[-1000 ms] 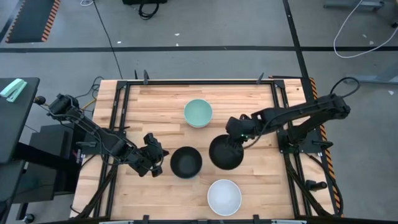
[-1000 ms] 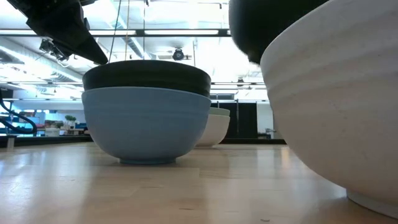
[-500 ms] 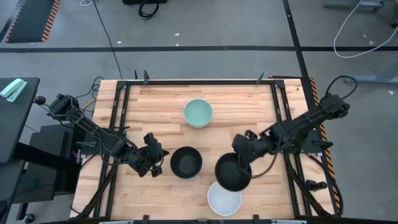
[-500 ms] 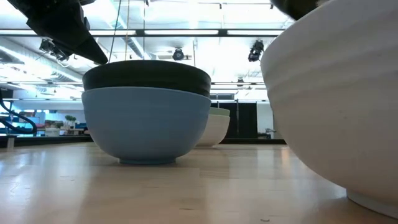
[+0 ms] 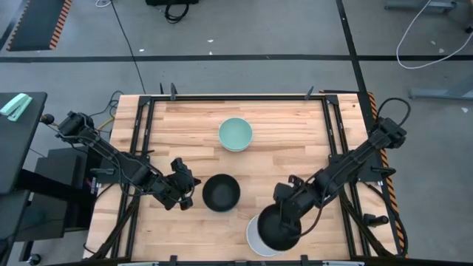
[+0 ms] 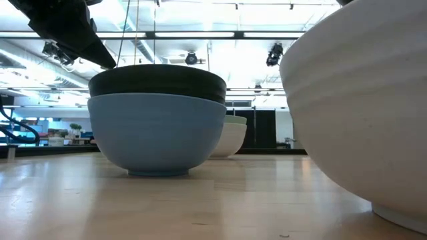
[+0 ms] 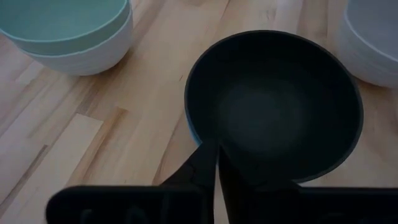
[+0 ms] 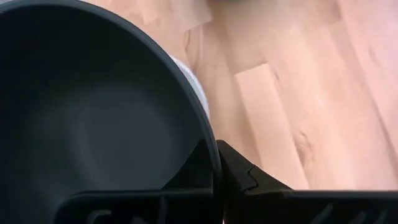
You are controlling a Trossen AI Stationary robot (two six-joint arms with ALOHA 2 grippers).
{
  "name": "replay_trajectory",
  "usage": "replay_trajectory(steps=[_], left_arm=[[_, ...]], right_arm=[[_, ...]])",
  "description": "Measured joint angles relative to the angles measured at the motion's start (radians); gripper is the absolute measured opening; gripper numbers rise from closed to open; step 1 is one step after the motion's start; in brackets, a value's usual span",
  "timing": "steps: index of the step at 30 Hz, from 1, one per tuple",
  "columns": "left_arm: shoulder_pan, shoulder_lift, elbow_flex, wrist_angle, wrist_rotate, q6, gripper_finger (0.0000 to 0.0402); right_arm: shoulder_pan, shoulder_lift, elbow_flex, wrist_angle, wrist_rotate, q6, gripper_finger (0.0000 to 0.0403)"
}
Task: Nest bowls inside each other
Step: Stack the right black bowl on top of the white bowl
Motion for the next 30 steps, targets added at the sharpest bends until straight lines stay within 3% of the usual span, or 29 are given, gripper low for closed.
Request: replay_trajectory(steps=[12, 30], left_arm=[[0.000, 0.000, 0.000, 0.000, 0.000, -0.001, 0.0024], [0.000, 0.000, 0.000, 0.000, 0.000, -0.001, 0.0017]], right_arm=[[0.001, 0.173, 0.120, 0.004, -0.069, -0.078, 0.0005], [-0.081, 0.316, 0.127, 0.004, -0.148, -0.187, 0.0005]])
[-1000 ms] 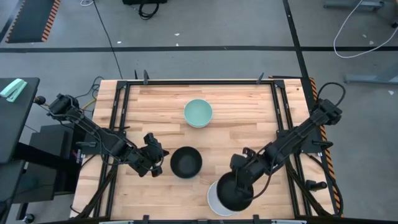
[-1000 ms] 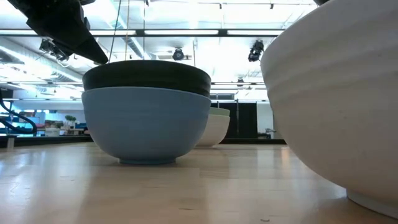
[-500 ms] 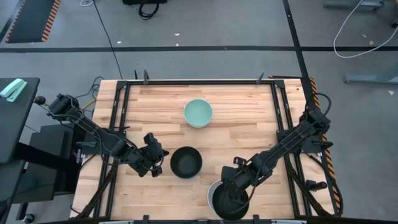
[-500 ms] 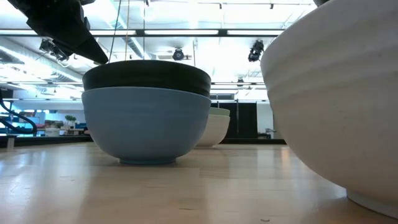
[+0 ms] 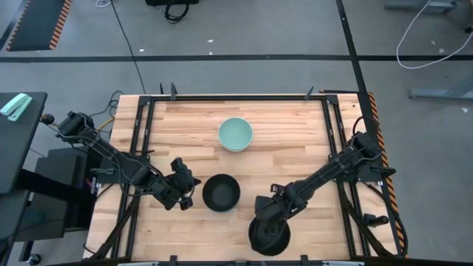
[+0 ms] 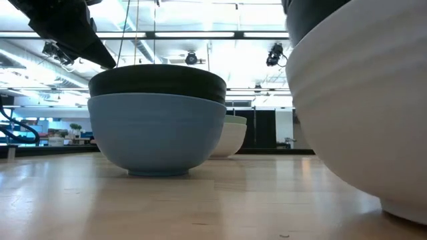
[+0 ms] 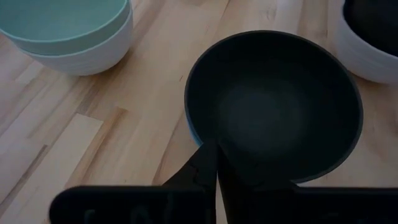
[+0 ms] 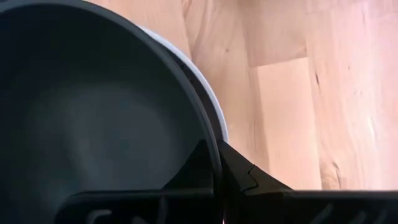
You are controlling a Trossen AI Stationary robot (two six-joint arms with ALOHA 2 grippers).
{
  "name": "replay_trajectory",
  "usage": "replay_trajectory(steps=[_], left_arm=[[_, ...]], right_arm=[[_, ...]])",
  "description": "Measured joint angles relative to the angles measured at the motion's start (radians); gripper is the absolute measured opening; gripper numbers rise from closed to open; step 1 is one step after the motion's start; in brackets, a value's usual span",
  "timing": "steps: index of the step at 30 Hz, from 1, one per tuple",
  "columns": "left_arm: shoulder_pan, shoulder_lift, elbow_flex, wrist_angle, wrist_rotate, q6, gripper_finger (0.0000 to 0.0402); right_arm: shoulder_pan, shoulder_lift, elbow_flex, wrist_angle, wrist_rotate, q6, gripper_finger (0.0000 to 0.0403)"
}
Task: Nest bowls inside each other
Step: Stack the right black bowl on top of the white bowl
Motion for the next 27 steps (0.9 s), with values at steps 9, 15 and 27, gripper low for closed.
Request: replay_trajectory(steps=[9, 15, 27], left_arm=[[0.000, 0.002, 0.000, 0.000, 0.000, 0.000, 0.0029], [0.000, 0.002, 0.000, 0.000, 0.000, 0.000, 0.0022], [0.000, 0.002, 0.000, 0.000, 0.000, 0.000, 0.0027]], right_arm=[[-0.053, 0.009, 0.001, 0.004, -0.017, -0.069, 0.0005], [-0.094, 0.007, 0.001, -0.001, -0.008, -0.099, 0.0005], [-0.191, 0.005, 0.001, -0.011, -0.001, -0.195, 0.0005]])
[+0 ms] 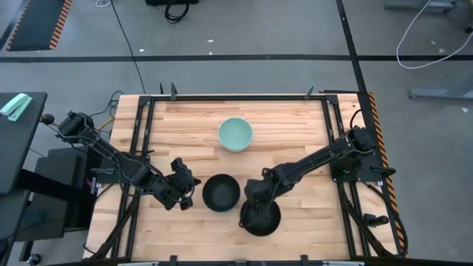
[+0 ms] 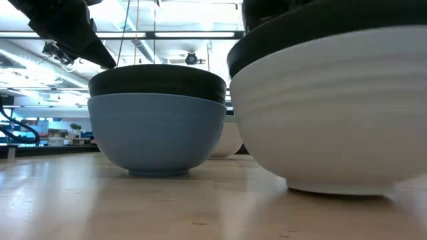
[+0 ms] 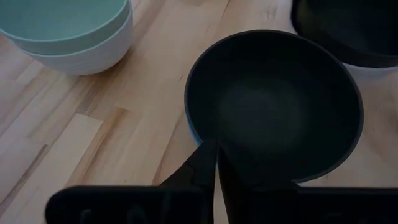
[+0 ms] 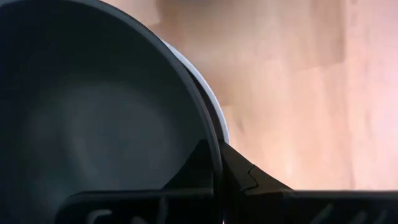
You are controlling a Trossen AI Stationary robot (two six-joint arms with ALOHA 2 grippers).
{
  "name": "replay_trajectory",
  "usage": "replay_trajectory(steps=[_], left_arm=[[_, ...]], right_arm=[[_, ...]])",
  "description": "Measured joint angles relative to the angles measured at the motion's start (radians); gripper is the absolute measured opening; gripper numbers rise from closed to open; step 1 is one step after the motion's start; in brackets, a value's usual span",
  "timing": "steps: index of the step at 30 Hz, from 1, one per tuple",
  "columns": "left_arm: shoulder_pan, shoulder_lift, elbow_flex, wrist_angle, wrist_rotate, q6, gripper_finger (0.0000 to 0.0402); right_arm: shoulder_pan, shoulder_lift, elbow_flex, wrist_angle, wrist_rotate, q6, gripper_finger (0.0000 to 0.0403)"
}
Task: Nest bowls inside each other
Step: Stack the right black bowl on top of the white bowl
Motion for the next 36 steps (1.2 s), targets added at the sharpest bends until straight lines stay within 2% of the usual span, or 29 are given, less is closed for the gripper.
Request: replay_trajectory(steps=[13, 20, 36], left_arm=[[0.000, 0.000, 0.000, 0.000, 0.000, 0.000, 0.0016], [0.000, 0.001, 0.000, 0.000, 0.000, 0.000, 0.0025], [0.000, 0.001, 0.000, -0.001, 0.000, 0.000, 0.0017]], right_arm=[[-0.133, -0.002, 0.000, -0.026, -0.007, -0.094, 0.0004], [-0.178, -0.016, -0.027, -0.043, -0.005, -0.115, 0.0004], [-0.322, -0.231, -0.253, 0.094, 0.036, -0.098, 0.0004]])
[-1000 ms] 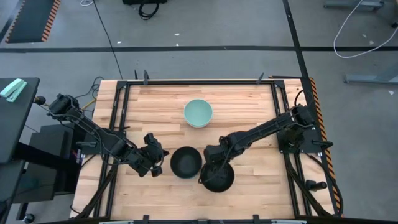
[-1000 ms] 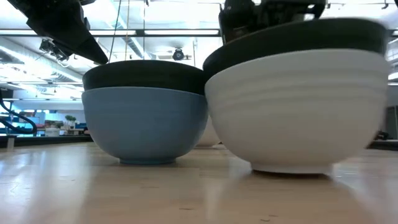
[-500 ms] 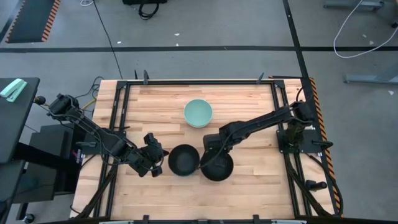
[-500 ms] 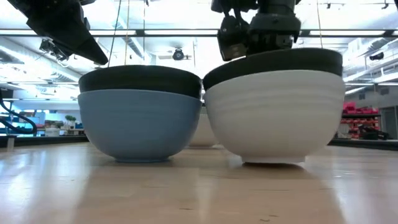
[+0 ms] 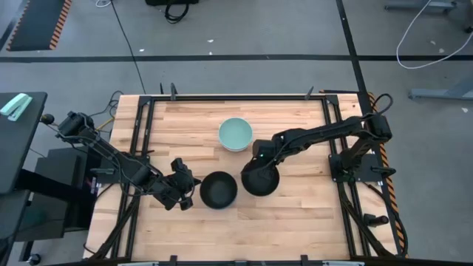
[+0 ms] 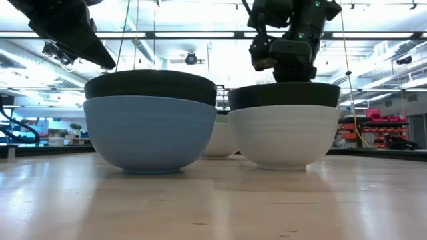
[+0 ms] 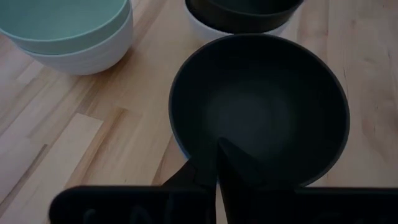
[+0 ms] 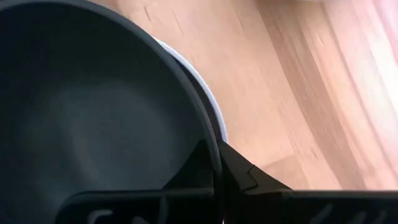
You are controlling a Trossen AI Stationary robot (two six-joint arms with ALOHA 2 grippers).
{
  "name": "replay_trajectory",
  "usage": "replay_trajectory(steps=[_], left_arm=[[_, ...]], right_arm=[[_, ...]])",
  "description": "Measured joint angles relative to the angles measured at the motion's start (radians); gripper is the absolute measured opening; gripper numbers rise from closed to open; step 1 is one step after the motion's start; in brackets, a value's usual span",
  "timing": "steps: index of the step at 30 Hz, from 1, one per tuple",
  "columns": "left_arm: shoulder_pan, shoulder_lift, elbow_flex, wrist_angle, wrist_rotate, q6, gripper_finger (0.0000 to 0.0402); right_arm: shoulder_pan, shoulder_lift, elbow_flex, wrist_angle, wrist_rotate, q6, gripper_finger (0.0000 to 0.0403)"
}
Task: Nest bowls inside each other
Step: Stack the right black bowl on top of the white bowl
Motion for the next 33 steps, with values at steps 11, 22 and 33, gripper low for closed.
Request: replay_trajectory(steps=[11, 22, 33], left_arm=[[0.001, 0.000, 0.000, 0.001, 0.000, 0.000, 0.0029], [0.001, 0.000, 0.000, 0.001, 0.000, 0.005, 0.0017], [0.001, 0.000, 0.000, 0.001, 0.000, 0.008, 0.0019]], right_arm=[[-0.004, -0.027, -0.058, 0.062, -0.079, 0.012, 0.0004], [-0.004, -0.027, -0.058, 0.103, -0.118, 0.009, 0.0004], [-0.004, -0.027, -0.057, 0.092, -0.097, 0.042, 0.0013]])
